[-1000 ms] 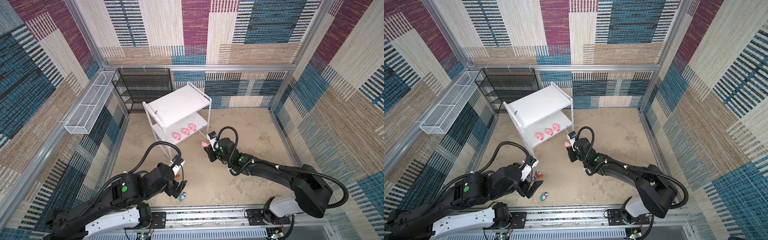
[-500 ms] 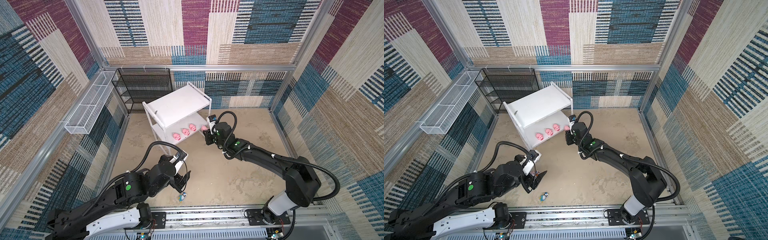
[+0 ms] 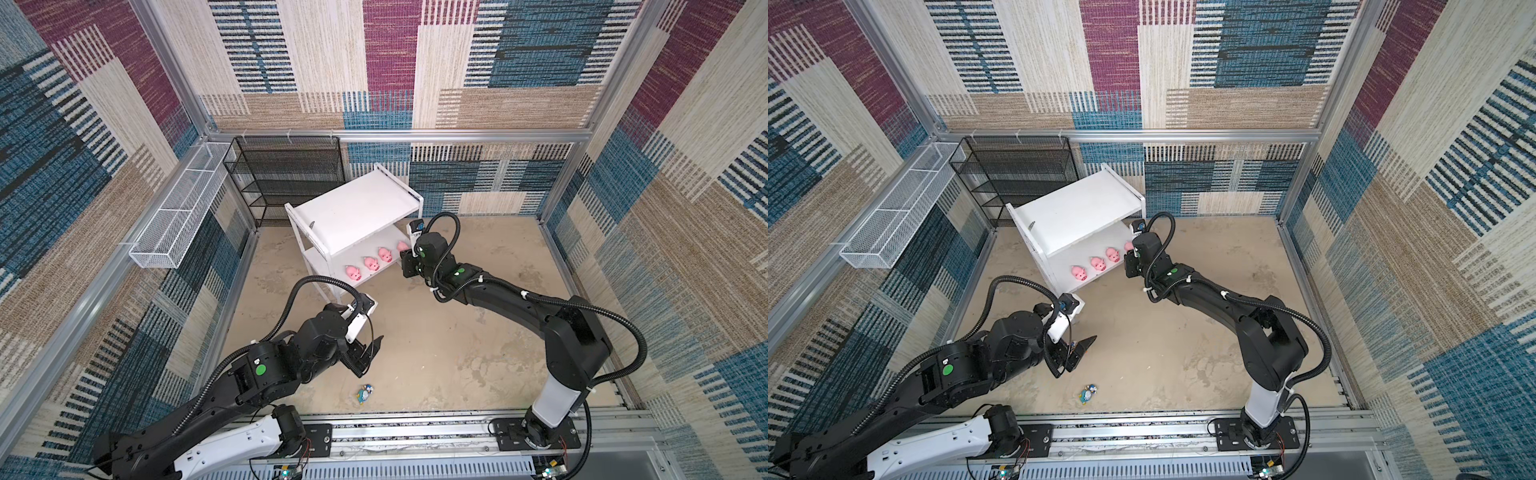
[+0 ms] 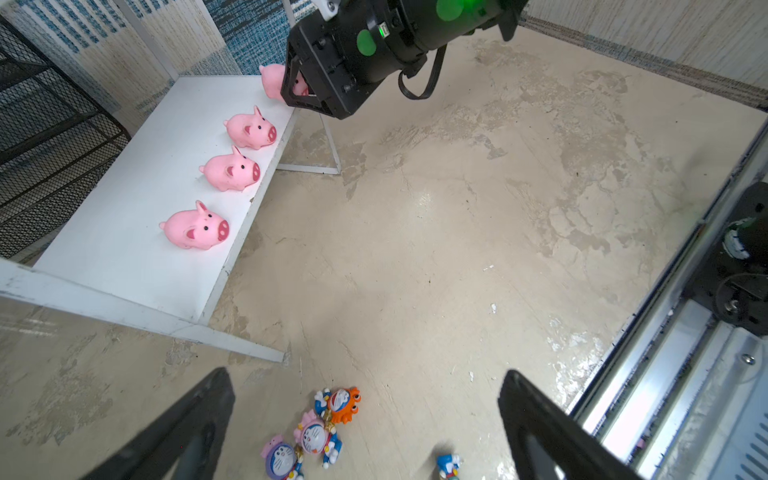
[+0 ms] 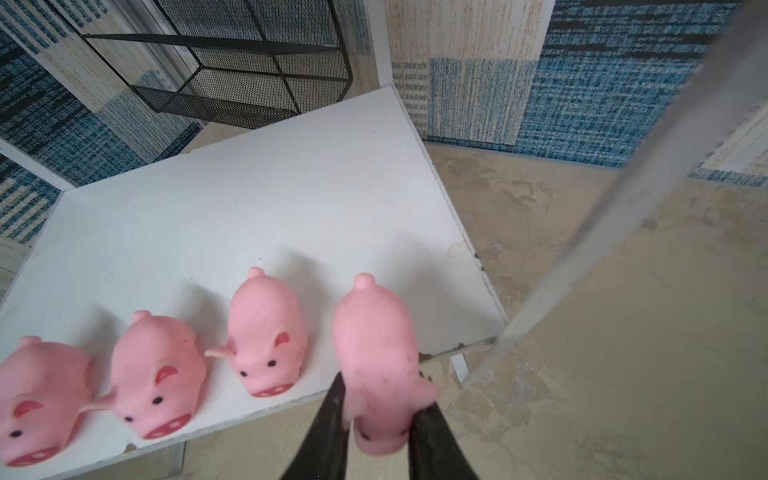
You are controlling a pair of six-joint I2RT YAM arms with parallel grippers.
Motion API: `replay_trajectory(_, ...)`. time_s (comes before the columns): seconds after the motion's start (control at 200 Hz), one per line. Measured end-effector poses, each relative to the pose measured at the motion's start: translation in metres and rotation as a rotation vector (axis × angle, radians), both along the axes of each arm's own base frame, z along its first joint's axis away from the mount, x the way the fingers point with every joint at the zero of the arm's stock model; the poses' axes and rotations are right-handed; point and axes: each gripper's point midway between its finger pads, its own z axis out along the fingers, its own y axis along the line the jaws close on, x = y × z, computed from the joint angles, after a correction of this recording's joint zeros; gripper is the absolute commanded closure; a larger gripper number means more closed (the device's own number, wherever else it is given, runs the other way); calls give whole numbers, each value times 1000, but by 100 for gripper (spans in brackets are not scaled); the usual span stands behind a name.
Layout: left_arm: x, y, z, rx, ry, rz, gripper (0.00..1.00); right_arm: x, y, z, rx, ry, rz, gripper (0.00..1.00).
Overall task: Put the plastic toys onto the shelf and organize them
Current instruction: 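Carry the pig with the right gripper onto the cart's lower shelf, then lower the pig beside the other pigs and open the right gripper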
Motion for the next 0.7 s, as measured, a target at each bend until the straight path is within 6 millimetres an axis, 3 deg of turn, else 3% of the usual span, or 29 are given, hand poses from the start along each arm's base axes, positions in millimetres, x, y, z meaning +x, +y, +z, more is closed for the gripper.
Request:
replay_trajectory(0.331,-2,1,0,-14,4,-12,1,12,8,-5,7,12,-18,73)
replay_trajectory(0.696,-3,1,0,-21,11,-20,1,12,8,-8,4,24,-21,67)
